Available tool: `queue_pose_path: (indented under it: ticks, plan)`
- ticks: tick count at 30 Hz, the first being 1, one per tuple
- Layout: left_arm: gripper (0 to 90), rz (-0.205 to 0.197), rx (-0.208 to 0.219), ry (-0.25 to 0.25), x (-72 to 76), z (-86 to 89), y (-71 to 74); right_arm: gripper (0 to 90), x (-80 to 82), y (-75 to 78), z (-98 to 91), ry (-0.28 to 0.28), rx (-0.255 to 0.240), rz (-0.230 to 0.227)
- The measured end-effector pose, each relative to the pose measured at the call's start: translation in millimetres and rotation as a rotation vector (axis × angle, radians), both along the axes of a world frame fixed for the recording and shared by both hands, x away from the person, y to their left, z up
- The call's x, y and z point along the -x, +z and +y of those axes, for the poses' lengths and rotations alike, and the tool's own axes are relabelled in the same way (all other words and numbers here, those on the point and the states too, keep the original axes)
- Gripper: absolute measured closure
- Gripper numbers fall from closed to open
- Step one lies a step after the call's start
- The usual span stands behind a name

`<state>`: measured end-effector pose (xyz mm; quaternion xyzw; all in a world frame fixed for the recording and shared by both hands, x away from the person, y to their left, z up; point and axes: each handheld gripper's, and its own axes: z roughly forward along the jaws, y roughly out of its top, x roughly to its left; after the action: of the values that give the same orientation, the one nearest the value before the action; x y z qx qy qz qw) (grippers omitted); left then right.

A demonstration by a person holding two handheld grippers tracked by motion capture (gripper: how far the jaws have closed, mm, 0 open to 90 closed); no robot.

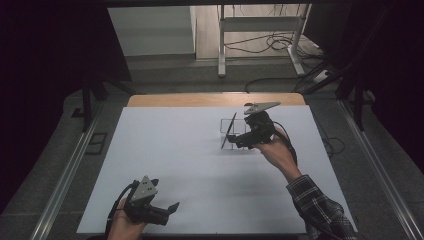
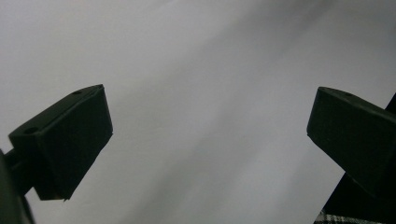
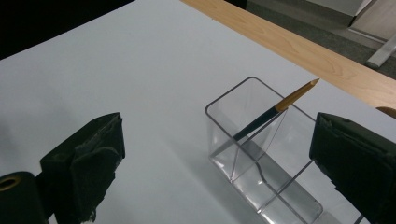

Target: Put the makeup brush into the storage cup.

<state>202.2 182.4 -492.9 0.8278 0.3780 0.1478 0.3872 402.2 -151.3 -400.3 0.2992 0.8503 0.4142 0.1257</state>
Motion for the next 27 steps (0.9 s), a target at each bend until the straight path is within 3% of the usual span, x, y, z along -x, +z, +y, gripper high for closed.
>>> queue_pose_path:
  ticks: [27]
  plan:
    - [0.5, -0.004, 0.007, -0.008, 0.8, -0.4, -0.2, 0.0, 34.3, -2.7, -3.4, 0.039, -0.006, -0.017]
